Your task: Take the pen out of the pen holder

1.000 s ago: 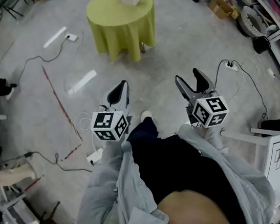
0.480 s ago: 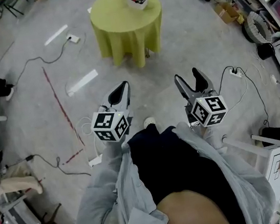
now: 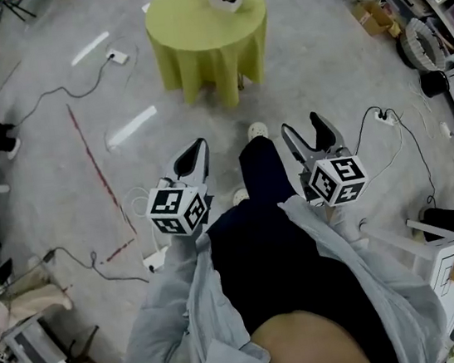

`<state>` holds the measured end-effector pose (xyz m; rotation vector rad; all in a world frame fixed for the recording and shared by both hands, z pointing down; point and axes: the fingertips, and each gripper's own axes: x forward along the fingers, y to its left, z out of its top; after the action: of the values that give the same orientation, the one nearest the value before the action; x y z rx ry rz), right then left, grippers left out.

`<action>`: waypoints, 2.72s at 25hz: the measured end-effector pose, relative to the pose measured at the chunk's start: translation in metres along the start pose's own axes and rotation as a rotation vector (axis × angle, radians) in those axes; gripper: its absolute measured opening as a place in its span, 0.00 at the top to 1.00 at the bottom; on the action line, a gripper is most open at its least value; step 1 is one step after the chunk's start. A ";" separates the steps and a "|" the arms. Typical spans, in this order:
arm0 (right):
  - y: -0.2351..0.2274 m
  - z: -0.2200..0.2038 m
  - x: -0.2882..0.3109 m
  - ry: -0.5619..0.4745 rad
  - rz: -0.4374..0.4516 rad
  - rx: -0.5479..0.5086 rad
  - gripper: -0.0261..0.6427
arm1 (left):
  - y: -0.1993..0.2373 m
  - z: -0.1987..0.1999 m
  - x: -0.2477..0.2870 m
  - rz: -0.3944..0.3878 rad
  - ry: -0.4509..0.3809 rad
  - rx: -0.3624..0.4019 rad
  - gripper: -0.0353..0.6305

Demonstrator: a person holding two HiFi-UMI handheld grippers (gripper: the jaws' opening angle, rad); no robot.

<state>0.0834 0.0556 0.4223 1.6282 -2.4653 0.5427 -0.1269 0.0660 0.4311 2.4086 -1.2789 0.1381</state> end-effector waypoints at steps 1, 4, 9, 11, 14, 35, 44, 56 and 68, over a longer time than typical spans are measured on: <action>0.000 0.003 0.005 -0.001 0.007 -0.002 0.47 | 0.003 0.003 0.003 0.005 -0.005 0.001 0.92; -0.003 0.013 0.021 -0.003 0.025 -0.007 0.47 | 0.009 0.017 0.014 0.013 -0.021 0.007 0.92; -0.015 0.031 0.047 -0.015 0.037 0.004 0.47 | 0.019 0.032 0.041 0.007 -0.009 0.021 0.92; -0.022 0.037 0.060 -0.010 0.048 -0.002 0.47 | 0.024 0.039 0.054 0.010 -0.012 0.022 0.92; -0.034 0.045 0.081 -0.002 0.060 0.002 0.47 | 0.031 0.052 0.074 0.015 -0.018 0.025 0.92; -0.121 0.140 0.248 0.018 0.170 -0.031 0.47 | 0.101 0.146 0.225 0.128 -0.078 0.002 0.92; -0.144 0.136 0.274 0.038 0.201 -0.008 0.47 | 0.103 0.141 0.251 0.158 -0.069 -0.004 0.92; -0.147 0.098 0.280 0.114 0.193 0.126 0.49 | 0.106 0.118 0.251 0.151 0.027 -0.041 0.92; -0.160 0.101 0.356 0.126 0.102 0.264 0.50 | 0.164 0.155 0.328 0.050 0.087 -0.007 0.92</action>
<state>0.0930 -0.3442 0.4741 1.5031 -2.4783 0.9909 -0.0876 -0.3302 0.4300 2.3385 -1.2985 0.2496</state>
